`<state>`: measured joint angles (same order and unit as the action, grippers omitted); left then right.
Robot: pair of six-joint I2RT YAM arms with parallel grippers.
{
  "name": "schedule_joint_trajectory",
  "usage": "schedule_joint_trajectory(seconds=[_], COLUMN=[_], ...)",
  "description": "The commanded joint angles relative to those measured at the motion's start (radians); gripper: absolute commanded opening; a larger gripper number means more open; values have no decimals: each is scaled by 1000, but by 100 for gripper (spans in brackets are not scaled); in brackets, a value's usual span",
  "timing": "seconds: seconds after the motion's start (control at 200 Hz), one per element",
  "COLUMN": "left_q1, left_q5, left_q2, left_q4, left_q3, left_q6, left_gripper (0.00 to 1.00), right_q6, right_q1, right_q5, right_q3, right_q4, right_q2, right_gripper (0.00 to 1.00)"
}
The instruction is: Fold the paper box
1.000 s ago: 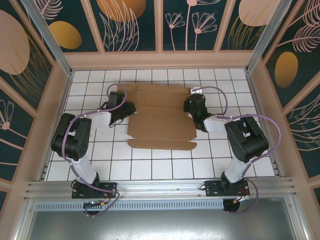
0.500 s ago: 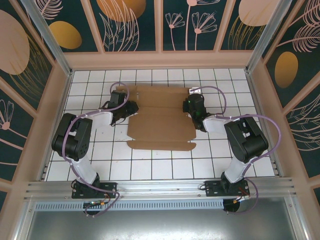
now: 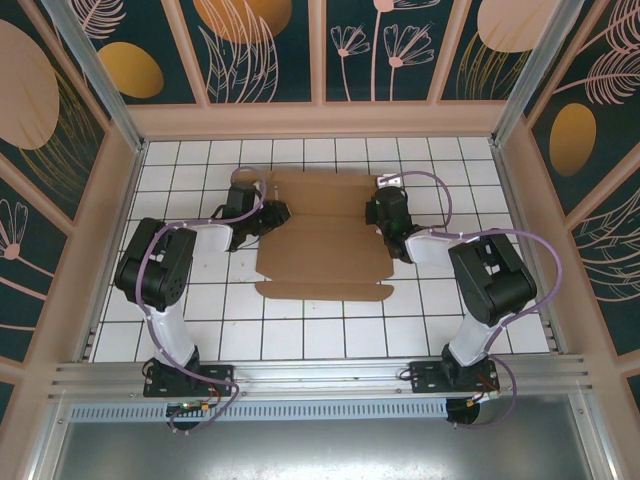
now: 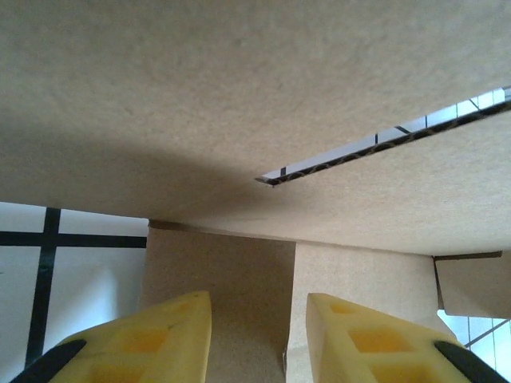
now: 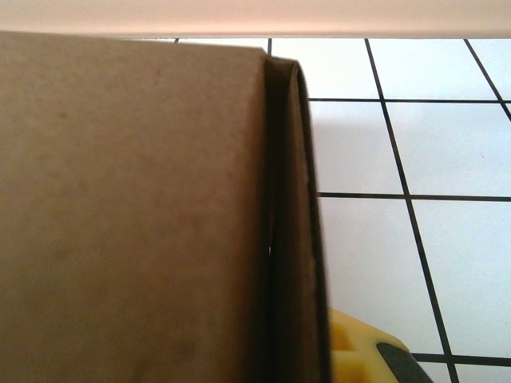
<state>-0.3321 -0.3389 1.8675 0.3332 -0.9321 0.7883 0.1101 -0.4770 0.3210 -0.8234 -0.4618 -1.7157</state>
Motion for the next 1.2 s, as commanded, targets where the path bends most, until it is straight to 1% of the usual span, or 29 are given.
schedule_joint_trajectory(seconds=[0.0,0.09,0.185,0.255,0.325,0.405,0.46,0.525,0.555,0.611,0.641,0.686,0.761,0.841,0.906,0.971,1.036,1.101,1.191], left_q1=[0,3,3,4,9,45,105,192,224,262,277,288,291,291,290,289,284,265,228], left_q5=[8,60,109,129,194,274,281,243,244,250,225,190,88,-2,-34,-75,-134,-184,-218], left_q2=[-86,-147,-253,-327,-414,-505,-551,-593,-605,-600,-582,-537,-454,-397,-392,-387,-375,-361,-346], left_q4=[-12,-35,-38,-13,-74,-163,-204,-172,-150,-133,-116,-112,-95,-47,0,28,62,90,83], left_q3=[30,71,133,190,208,204,200,224,236,238,235,217,187,193,225,249,262,260,230], left_q6=[-43,-61,-94,-146,-217,-289,-308,-302,-297,-295,-302,-310,-305,-258,-225,-194,-166,-153,-166], left_gripper=[36,37,38,40,41,43,44,44,44,43,44,44,44,44,43,36,33,32,32], right_q6=[0,-17,-58,-89,-118,-135,-133,-130,-130,-130,-129,-126,-121,-111,-99,-85,-80,-75,-73], right_q1=[7,28,54,72,91,108,117,125,127,130,130,130,131,134,142,144,144,144,143], right_q5=[-20,-31,-96,-132,-185,-243,-274,-299,-301,-301,-329,-335,-335,-324,-324,-326,-339,-352,-358], right_q3=[-12,-22,-23,-21,-24,-25,-22,-22,-24,-30,-31,-35,-44,-56,-69,-84,-94,-96,-104], right_q4=[107,127,137,146,159,174,174,175,176,182,183,187,194,203,217,227,233,228,229], right_q2=[-13,8,31,42,53,67,73,74,71,67,65,63,54,42,31,18,8,1,-11], right_gripper=[0,0,0,0,0,0,0,0,0,0,0,0,0,0,0,0,0,0,0])
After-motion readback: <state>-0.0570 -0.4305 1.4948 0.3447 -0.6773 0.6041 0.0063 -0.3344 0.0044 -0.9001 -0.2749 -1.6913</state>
